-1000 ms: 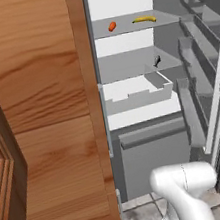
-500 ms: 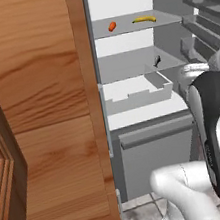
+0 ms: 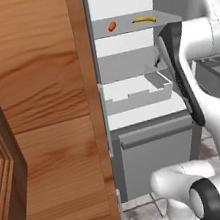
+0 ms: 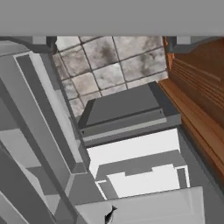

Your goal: Open the fridge, remove the banana, carrot, and fish, and place them on any counter.

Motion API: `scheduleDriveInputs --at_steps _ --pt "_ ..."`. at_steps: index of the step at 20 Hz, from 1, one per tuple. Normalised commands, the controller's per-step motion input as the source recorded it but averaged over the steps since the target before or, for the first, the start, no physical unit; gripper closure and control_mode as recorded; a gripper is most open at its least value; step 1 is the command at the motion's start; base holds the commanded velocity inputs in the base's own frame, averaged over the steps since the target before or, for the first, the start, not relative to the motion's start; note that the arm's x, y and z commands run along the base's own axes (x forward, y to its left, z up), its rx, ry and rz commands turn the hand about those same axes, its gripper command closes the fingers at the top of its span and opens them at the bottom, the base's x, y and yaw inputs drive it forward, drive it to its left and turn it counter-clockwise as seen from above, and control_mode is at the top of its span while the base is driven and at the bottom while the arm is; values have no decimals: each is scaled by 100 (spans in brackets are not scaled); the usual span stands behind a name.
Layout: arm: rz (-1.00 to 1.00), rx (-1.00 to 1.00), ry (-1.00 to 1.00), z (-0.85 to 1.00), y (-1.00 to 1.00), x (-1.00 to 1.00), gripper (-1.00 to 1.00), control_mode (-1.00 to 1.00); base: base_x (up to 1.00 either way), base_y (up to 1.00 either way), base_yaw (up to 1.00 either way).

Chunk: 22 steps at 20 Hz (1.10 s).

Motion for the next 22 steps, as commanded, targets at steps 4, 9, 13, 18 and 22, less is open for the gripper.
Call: scheduleDriveInputs --at_steps 4,9,13,18,22 --pt "2 0 3 -41 -80 58 -100 -100 0 0 0" --pt "8 0 -6 -60 -93 32 -100 -100 0 0 0" --pt "6 -1 -16 -54 -77 16 -100 -100 0 0 0" --pt "4 -7 -12 -57 -76 21 -100 -100 0 0 0" --pt "0 -14 -7 -52 -66 11 -100 -100 0 0 0"
